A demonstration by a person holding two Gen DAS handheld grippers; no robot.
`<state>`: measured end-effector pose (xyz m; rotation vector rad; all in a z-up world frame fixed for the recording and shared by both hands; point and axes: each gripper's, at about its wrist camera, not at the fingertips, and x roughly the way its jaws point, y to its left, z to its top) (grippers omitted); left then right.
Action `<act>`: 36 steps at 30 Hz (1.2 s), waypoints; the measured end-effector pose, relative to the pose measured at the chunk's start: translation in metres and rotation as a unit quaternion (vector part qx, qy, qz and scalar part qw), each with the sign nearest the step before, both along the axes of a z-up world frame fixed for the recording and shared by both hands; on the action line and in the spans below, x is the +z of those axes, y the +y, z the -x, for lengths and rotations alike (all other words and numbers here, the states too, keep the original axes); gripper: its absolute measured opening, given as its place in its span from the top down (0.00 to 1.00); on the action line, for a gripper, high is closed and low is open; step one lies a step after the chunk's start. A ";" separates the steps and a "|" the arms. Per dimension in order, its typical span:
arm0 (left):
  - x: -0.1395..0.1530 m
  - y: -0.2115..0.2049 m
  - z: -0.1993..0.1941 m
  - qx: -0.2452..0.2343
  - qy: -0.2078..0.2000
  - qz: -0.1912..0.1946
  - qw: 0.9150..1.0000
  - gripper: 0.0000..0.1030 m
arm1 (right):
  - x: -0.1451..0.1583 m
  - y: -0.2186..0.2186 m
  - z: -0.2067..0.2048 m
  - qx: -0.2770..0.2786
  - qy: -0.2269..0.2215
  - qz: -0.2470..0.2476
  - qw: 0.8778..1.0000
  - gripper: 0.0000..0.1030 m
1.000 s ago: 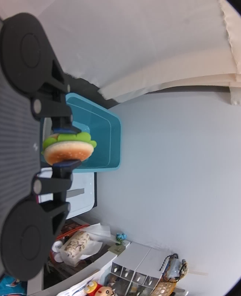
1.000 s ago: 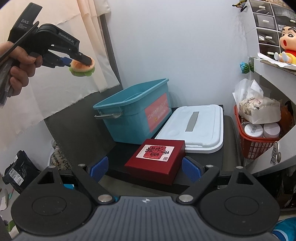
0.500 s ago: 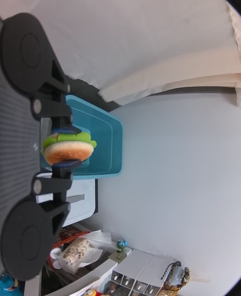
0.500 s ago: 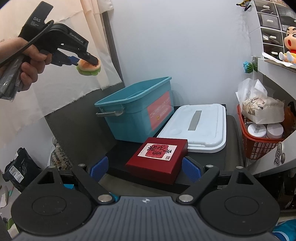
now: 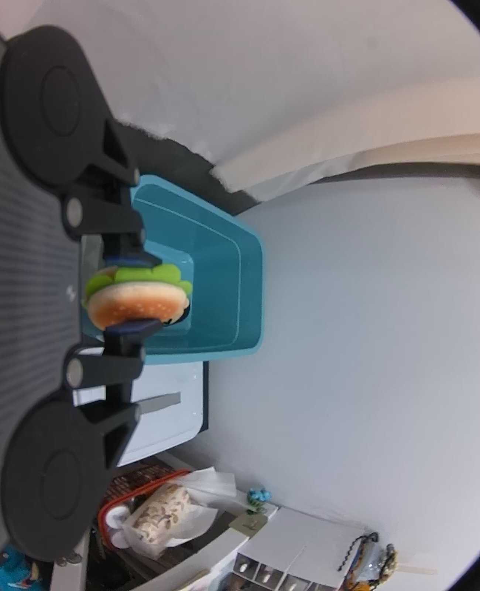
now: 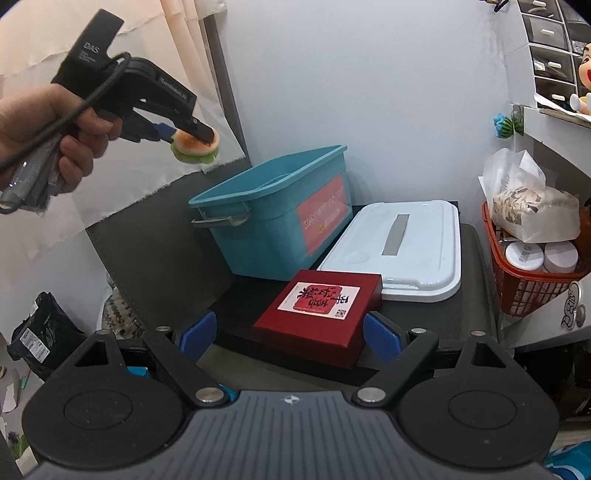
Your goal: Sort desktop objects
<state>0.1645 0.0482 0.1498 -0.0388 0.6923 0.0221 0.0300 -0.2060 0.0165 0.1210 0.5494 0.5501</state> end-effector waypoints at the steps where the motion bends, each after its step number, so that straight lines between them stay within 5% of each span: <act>1: -0.001 0.000 -0.002 0.000 0.001 0.000 1.000 0.70 | 0.000 0.001 -0.001 0.001 0.000 0.000 1.000 0.12; 18: -0.040 -0.003 -0.056 0.006 0.029 0.001 1.000 0.70 | -0.018 -0.003 -0.027 -0.010 0.017 0.000 1.000 0.12; 36: -0.051 0.006 -0.114 -0.003 0.049 0.012 0.999 0.69 | -0.035 -0.020 -0.067 -0.056 0.029 -0.044 0.997 0.12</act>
